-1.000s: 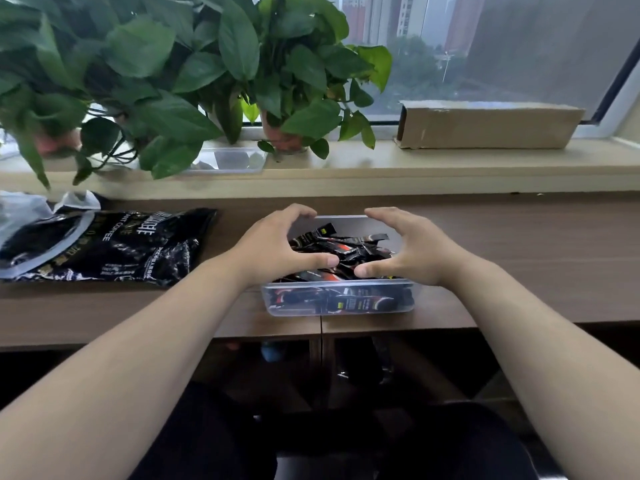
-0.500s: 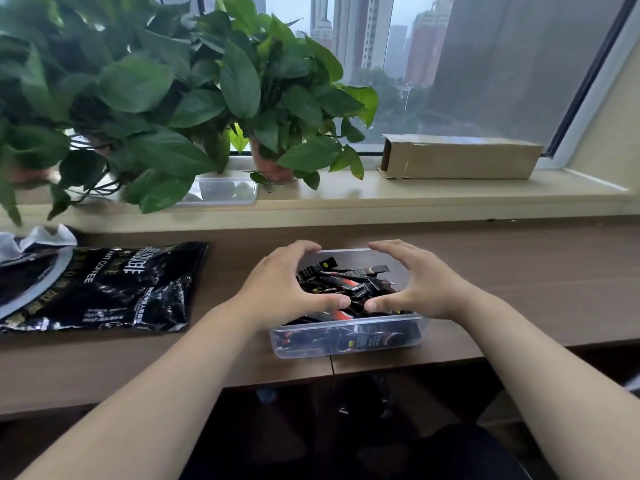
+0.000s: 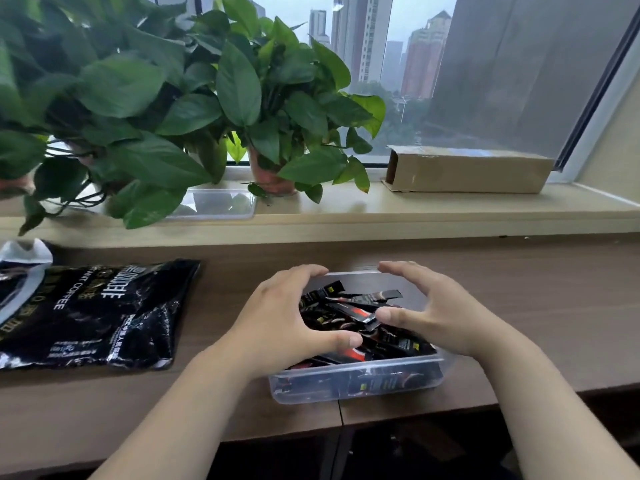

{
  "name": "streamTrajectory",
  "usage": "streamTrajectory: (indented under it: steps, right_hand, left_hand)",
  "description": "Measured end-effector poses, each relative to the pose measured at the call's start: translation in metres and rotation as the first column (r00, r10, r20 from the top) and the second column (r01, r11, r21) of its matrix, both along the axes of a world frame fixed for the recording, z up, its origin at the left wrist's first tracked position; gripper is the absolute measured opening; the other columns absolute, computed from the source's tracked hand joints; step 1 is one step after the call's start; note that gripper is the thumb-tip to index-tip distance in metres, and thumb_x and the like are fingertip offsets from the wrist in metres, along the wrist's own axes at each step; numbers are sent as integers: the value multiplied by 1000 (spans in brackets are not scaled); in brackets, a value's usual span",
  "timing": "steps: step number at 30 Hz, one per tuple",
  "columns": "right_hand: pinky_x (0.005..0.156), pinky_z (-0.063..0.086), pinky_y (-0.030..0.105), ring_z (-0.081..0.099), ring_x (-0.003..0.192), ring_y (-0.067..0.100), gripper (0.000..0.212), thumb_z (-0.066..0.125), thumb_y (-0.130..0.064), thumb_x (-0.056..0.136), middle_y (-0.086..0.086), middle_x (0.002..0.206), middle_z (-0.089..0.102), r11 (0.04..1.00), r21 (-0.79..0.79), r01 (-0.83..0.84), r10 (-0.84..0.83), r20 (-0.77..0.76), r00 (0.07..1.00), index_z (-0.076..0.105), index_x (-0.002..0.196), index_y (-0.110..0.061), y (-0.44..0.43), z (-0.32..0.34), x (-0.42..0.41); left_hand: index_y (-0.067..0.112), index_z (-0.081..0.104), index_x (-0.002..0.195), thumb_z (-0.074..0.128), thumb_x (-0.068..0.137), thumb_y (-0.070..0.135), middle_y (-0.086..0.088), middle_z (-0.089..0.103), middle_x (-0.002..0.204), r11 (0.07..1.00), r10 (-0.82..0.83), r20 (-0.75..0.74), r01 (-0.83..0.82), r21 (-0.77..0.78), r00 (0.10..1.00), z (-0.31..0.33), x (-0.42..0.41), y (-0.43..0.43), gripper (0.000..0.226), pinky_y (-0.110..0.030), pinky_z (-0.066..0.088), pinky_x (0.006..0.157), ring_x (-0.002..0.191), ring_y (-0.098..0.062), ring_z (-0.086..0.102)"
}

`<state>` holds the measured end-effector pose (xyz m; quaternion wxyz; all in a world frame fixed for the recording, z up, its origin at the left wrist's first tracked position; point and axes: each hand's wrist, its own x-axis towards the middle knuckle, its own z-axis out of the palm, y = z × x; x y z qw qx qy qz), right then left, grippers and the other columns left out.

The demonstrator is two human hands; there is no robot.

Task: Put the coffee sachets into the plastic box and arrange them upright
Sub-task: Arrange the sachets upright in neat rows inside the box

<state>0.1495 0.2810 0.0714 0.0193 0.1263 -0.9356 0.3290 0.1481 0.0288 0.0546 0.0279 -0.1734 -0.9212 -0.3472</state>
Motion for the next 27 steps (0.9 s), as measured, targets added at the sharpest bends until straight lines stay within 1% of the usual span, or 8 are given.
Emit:
streamTrajectory:
  steps: [5,10,13,16,19,21,24,27]
  right_hand:
    - [88,25,-6,29,124,-24,94,66,-75,55,-32,139,43,1000,13,-9,9,0,1000,48,141,-41,-2,5,-4]
    - [101,37,22,42,129,-6,98,59,-83,49,-28,141,49,991,132,31,-45,103,994,46,139,-47,-7,29,-9]
    - [97,38,20,46,126,-10,98,45,-89,52,-35,138,48,963,267,30,-41,34,999,38,141,-48,-17,41,-7]
    - [97,42,16,49,109,-25,85,35,-97,53,-45,122,53,975,223,-6,8,-7,1000,36,131,-62,-34,42,-5]
    - [98,52,31,58,108,-16,94,32,-104,43,-40,115,61,972,234,-37,28,40,999,35,128,-63,-41,27,-11]
    - [96,53,35,61,108,-11,95,33,-104,43,-36,112,64,970,236,-58,46,55,997,37,128,-61,-47,19,-15]
    - [97,50,27,57,107,-13,83,50,-91,50,-36,111,62,948,302,-100,78,86,993,46,126,-56,-59,19,-14]
    - [91,49,22,57,101,-8,58,64,-67,64,-30,104,64,922,366,-131,107,86,991,57,118,-48,-68,24,-13]
  left_hand:
    - [48,35,145,78,53,79,29,44,140,1000,-17,-3,17,-2,1000,3,2,-1,106,-23,36,107,130,2,41]
    - [52,21,149,78,48,81,42,26,142,981,-93,33,97,-170,995,16,-5,-8,120,-9,23,111,134,20,23]
    - [60,23,145,75,51,84,48,30,142,967,-109,59,120,-225,992,27,-9,-22,110,-11,28,111,133,25,25]
    - [55,48,133,69,70,73,46,51,129,993,-5,-106,-8,-119,994,25,-13,-38,69,-14,43,100,121,23,45]
    - [47,68,111,72,83,37,35,67,112,963,213,-185,-174,204,959,12,-16,-46,30,-27,54,94,108,10,62]
    - [49,68,105,69,81,34,30,70,107,948,248,-103,-220,231,963,5,-18,-46,28,-33,56,92,99,0,69]
    - [49,66,107,70,78,31,33,69,110,971,187,-14,-182,154,982,-1,-18,-45,35,-30,56,91,92,-9,73]
    - [44,69,107,71,79,9,34,68,115,972,165,-9,-161,169,986,-6,-16,-48,45,-24,51,101,109,9,64]
